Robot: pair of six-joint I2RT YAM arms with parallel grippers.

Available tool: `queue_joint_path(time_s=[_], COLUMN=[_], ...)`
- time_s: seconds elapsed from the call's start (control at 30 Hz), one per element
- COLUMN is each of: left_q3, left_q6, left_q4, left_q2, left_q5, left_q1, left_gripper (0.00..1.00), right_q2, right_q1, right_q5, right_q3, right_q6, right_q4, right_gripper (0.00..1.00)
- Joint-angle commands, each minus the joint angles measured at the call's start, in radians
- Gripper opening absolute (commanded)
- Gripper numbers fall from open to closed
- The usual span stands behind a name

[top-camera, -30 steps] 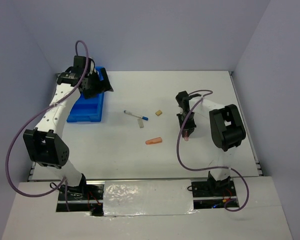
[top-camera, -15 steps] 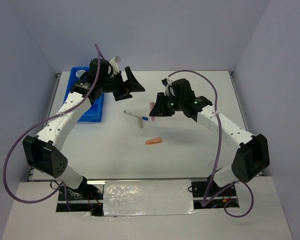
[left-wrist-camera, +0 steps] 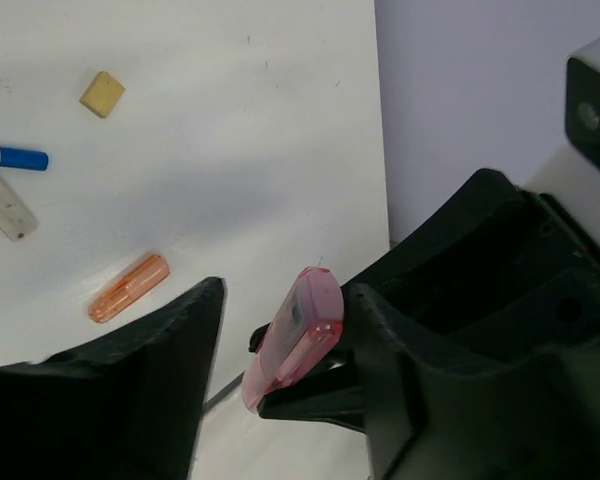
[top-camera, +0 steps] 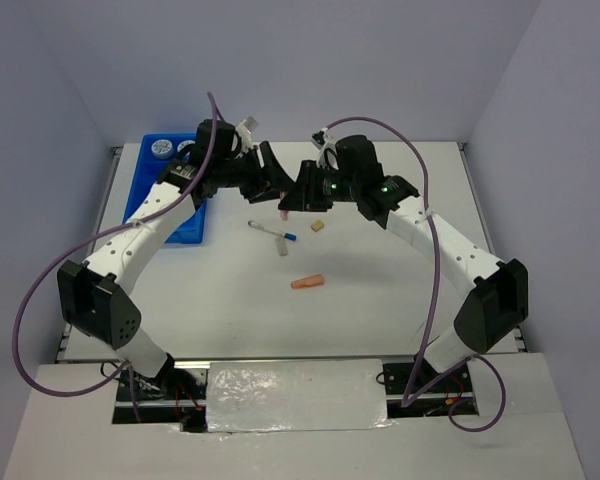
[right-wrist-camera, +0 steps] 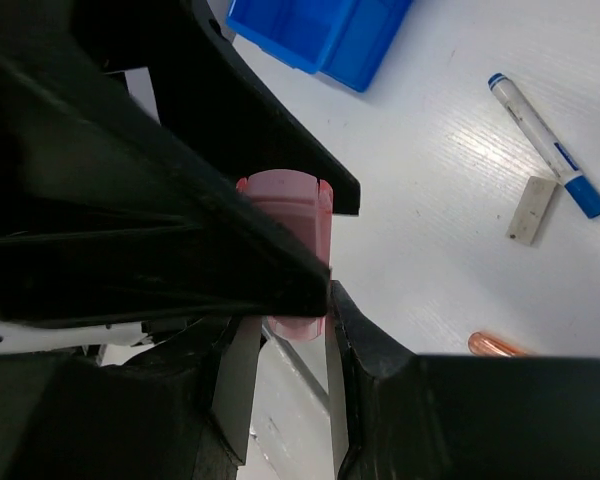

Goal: Sort the stationery into containers
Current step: Place the pen in the storage box.

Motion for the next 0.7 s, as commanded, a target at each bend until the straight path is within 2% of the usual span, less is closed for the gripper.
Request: queue_joint_path(time_s=[0.0,0.07,0.1,0.13,0.17,0.2,0.27,0.3,0.33,0.43,0.5,0.53,0.67], left_q3=[0.007,0.016,0.023,0.052,0.071,0.108,0.137,0.149,0.168,0.145,0.116,0.100,0.088], left_q6=[0.016,0.028,0.036,0.045,0.068,0.080,0.112,0.120,0.123,0.102,0.062,0.036,-0.053], left_q4=[0.015,0.012,-0.005,-0.017,-0.031,-0.057,-0.075,-0.086,-0.119,-0.132,-0.097,-0.053,0.084], left_q2=[0.005,0.014,0.019,0.031,0.036,0.047,0.059,0.063,0.077,0.096,0.099,0.115,0.200], left_q5=[0.007,0.003,-0.008,-0.016,-0.023,-0.043,-0.066,-0.086,-0.109,-0.186,-0.290,-0.359,-0.427], left_q1=[-0.005,-0.005,-0.005,-0.005,-0.005,-0.005,0.005,0.016,0.033,0.169,0.293,0.368,0.511], left_gripper=[0.62,0.43,0.23,0.14,0.00,0.00,0.00,0.00,0.00,0.00,0.00,0.00,0.00], right_q2=[0.022,0.032,0.038,0.039,0.044,0.052,0.056,0.059,0.059,0.027,-0.025,-0.045,-0.120], right_q1=[0.005,0.010,0.008,0.007,0.004,0.004,-0.013,-0.021,-0.039,-0.139,-0.235,-0.258,-0.308], right_q5=[-0.033,-0.055,-0.053,-0.052,-0.044,-0.041,-0.046,-0.055,-0.055,-0.018,0.025,0.037,0.042], right_q3=[0.069,0.086,0.087,0.089,0.094,0.095,0.084,0.077,0.074,0.025,-0.034,-0.066,-0.115], right_q6=[0.007,0.005,0.005,0.004,0.005,0.016,0.036,0.045,0.063,0.086,0.080,0.062,-0.007], right_q4=[0.003,0.000,-0.003,-0.007,-0.015,-0.026,-0.021,-0.014,-0.017,-0.057,-0.095,-0.107,-0.153], right_gripper=[0.17,0.18,0.18,0.19,0.21,0.23,0.45,0.61,0.99,1.00,1.00,1.00,1.00])
